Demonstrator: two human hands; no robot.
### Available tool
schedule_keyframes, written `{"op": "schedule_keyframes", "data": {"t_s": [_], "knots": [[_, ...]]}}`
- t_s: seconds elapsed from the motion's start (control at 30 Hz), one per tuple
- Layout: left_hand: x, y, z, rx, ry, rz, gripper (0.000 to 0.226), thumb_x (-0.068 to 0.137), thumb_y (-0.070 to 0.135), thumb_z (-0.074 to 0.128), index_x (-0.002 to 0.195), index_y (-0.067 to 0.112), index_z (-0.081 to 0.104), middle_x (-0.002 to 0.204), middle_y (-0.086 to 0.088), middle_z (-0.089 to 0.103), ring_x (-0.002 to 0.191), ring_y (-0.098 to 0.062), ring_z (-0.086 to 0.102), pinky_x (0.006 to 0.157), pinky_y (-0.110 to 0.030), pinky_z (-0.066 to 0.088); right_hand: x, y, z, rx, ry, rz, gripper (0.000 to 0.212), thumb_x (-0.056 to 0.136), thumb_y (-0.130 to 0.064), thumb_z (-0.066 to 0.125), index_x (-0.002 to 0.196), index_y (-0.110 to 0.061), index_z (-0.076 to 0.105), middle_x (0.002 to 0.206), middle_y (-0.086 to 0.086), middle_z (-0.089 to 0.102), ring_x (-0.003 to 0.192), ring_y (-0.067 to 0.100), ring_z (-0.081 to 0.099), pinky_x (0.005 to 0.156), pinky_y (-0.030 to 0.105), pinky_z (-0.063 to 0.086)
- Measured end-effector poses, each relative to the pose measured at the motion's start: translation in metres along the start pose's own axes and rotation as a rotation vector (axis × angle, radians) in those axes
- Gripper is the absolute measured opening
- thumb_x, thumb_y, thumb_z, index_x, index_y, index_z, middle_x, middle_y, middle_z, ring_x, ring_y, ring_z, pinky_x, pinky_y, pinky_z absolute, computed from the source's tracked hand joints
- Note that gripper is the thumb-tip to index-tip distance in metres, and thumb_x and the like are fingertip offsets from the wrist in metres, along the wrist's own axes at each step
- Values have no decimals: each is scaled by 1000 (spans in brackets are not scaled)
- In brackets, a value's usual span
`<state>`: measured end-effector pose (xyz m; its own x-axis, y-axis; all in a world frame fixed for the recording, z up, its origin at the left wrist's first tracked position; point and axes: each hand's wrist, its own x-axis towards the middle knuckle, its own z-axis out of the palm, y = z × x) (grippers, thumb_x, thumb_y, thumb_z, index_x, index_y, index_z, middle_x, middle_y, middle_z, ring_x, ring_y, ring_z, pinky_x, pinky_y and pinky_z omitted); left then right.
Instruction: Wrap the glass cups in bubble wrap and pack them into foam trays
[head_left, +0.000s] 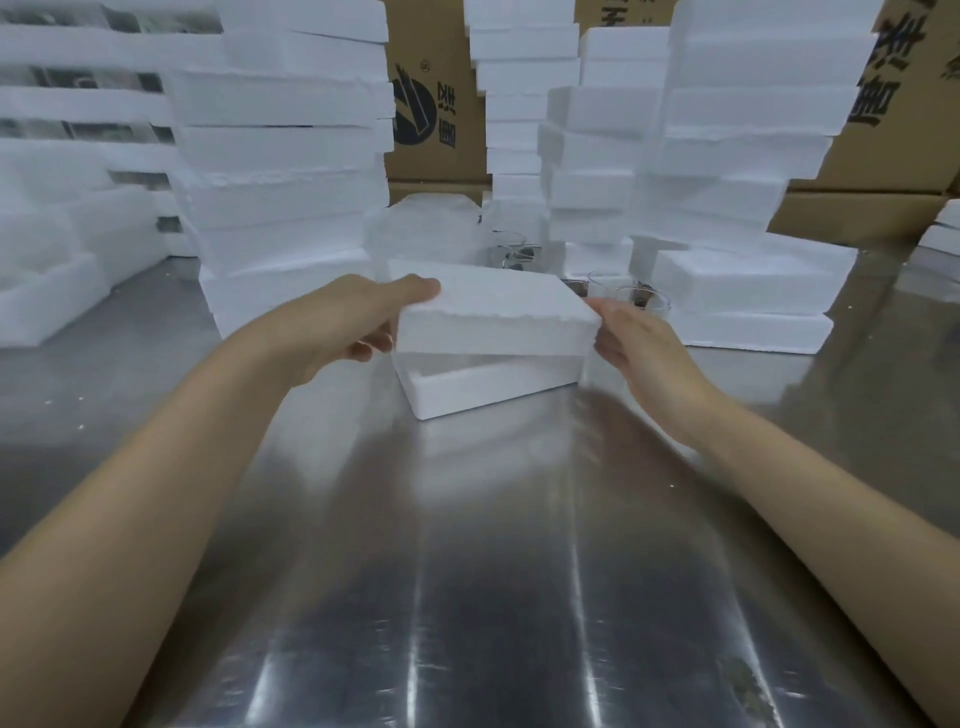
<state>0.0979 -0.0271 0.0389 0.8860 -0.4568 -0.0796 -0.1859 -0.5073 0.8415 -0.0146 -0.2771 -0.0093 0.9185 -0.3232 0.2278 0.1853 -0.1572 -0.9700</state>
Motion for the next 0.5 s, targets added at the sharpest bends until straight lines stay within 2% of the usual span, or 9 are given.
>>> {"op": "schedule_keyframes", "data": {"t_s": [0.07,0.13,0.23,0.33,0.43,0.5], "knots": [[1,-3,1,29,10,-24,56,84,65,54,120,23,63,116,3,62,98,-13,57,76,-25,44,1,3,0,16,-1,49,27,102,-29,39,106,-27,66,108,-7,69,101,12,65,97,30,47],[0,-4,2,-18,-21,-37,56,86,62,54,128,25,57,128,9,56,114,-15,55,86,-28,48,0,3,-1,-52,15,28,26,102,-31,40,111,-24,64,104,-5,68,86,9,67,87,30,53],[1,-6,6,-112,-49,-22,36,90,51,54,112,24,65,114,3,69,103,-18,65,92,-32,51,-3,3,-2,-170,21,-60,29,103,-34,38,123,-26,57,113,-7,59,68,6,64,79,30,57],[5,-11,10,-151,25,2,30,91,49,52,103,25,67,101,7,73,97,-15,67,90,-32,52,-6,5,2,-241,-24,-141,31,103,-37,34,131,-43,44,121,-18,47,63,2,59,71,23,57],[7,-16,9,-171,25,21,28,93,47,51,101,26,68,93,13,74,92,-8,68,80,-28,53,-6,9,6,-257,-62,-163,33,103,-37,32,131,-36,48,124,1,44,62,0,58,65,17,53],[9,-18,7,-172,-6,42,27,94,45,50,100,27,68,92,16,74,87,-4,69,76,-26,53,-6,11,3,-295,-79,-201,30,102,-39,32,126,-37,50,126,2,42,74,-4,58,73,16,52]]}}
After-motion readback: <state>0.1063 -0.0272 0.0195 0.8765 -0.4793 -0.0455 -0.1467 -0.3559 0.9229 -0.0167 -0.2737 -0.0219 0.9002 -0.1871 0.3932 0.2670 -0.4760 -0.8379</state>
